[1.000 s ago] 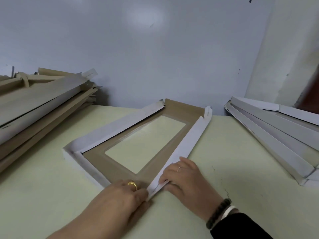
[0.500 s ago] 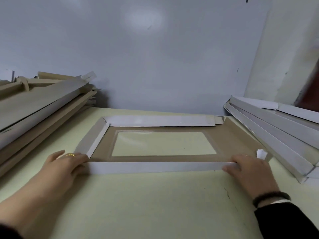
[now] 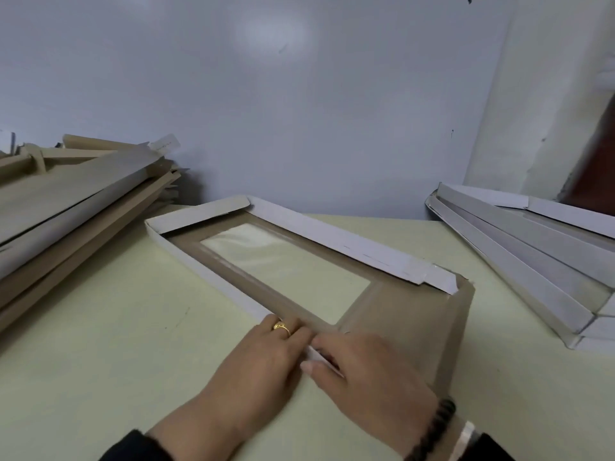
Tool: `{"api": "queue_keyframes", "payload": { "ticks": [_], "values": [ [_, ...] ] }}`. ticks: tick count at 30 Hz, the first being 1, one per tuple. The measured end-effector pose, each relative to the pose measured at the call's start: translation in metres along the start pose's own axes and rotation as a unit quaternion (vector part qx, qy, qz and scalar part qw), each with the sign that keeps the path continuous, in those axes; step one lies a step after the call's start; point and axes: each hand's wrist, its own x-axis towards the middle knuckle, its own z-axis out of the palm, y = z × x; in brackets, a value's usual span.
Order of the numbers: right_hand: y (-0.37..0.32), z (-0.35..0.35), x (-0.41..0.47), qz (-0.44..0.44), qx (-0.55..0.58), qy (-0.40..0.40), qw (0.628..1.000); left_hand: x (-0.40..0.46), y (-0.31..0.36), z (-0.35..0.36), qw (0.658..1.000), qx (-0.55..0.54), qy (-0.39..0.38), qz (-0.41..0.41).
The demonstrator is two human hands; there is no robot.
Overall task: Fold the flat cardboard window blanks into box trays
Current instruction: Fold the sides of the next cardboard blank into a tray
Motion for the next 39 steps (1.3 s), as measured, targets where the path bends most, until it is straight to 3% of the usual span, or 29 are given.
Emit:
{"api": "queue_keyframes", "payload": {
  "ticks": [4,10,11,14,15,18,22,24,27,32,34,36,39],
  "values": [
    [0.016,-0.015,-0.013,-0.028,0.056,-0.084,0.995,-0.001,-0.024,-0.007,0.999,0.042,0.005,-0.005],
    [0.054,-0.032,-0.036,-0.03,-0.019,-0.106,0.994,-0.005,-0.063,-0.035,0.995,-0.018,-0.005,-0.103],
    [0.054,-0.032,-0.037,-0.032,-0.051,-0.107,0.992,-0.008,-0.067,-0.037,0.995,0.03,-0.005,-0.1],
    [0.049,-0.022,-0.036,-0.086,-0.139,-0.025,0.986,-0.013,-0.073,-0.047,0.988,0.007,-0.036,-0.15],
    [0.043,-0.016,-0.036,-0.104,-0.16,0.0,0.982,-0.007,-0.069,-0.049,0.982,-0.025,0.018,-0.186],
    [0.018,0.006,-0.03,-0.092,-0.218,0.02,0.972,-0.007,-0.031,-0.061,0.994,0.022,0.035,-0.101],
    [0.003,0.029,-0.025,-0.08,-0.218,0.018,0.972,-0.016,0.02,-0.026,0.995,0.09,-0.045,-0.018],
    [0.001,0.031,-0.024,-0.086,-0.21,0.004,0.974,-0.023,0.028,-0.011,0.985,0.129,-0.116,-0.019],
    [0.005,0.024,-0.027,-0.091,-0.183,-0.014,0.979,-0.028,0.021,-0.013,0.976,0.155,-0.15,-0.031],
    [0.028,-0.008,-0.03,-0.064,-0.111,-0.119,0.985,-0.034,0.002,-0.04,0.96,0.179,-0.206,-0.061],
    [0.042,-0.01,-0.033,-0.063,-0.045,-0.119,0.99,-0.036,-0.015,-0.037,0.976,0.13,-0.173,-0.027],
    [0.05,-0.007,-0.033,-0.051,-0.003,-0.101,0.994,-0.042,-0.029,-0.04,0.981,0.03,-0.176,-0.07],
    [0.05,-0.008,-0.031,0.002,0.092,-0.067,0.993,-0.05,-0.037,-0.05,0.985,-0.099,-0.101,-0.103]
  ]
}}
